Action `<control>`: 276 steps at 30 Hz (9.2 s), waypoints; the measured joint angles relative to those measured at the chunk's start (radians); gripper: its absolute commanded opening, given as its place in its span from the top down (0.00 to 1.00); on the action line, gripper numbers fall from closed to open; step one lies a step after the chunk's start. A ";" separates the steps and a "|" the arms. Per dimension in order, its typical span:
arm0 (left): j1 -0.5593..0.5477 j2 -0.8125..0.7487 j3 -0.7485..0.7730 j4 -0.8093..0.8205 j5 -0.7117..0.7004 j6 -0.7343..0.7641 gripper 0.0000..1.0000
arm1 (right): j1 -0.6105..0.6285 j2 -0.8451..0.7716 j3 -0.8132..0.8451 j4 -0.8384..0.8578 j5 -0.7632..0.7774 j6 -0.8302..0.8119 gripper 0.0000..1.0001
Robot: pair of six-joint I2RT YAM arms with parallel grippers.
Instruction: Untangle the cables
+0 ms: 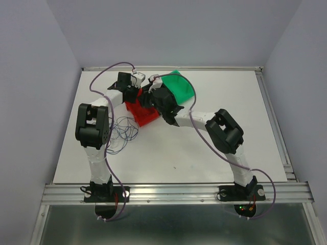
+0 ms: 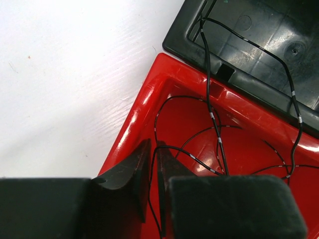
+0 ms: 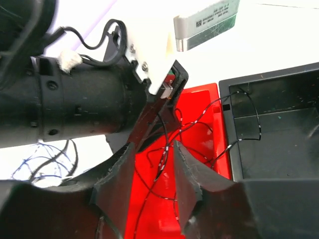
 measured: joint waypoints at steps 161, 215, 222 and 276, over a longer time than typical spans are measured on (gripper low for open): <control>0.206 -0.090 -0.037 0.056 0.360 0.014 0.33 | 0.037 0.381 0.580 -0.689 0.187 -0.028 0.99; 0.042 -0.233 -0.280 0.082 0.349 0.064 0.85 | 0.081 -0.251 -0.149 -0.399 0.296 0.071 0.37; 0.039 -0.249 -0.311 0.096 0.348 0.065 0.85 | -0.027 -0.270 -0.167 -0.374 0.171 0.094 0.15; -0.027 -0.398 -0.367 0.178 0.203 0.075 0.32 | -0.156 -0.160 -0.248 -0.076 -0.398 0.186 0.83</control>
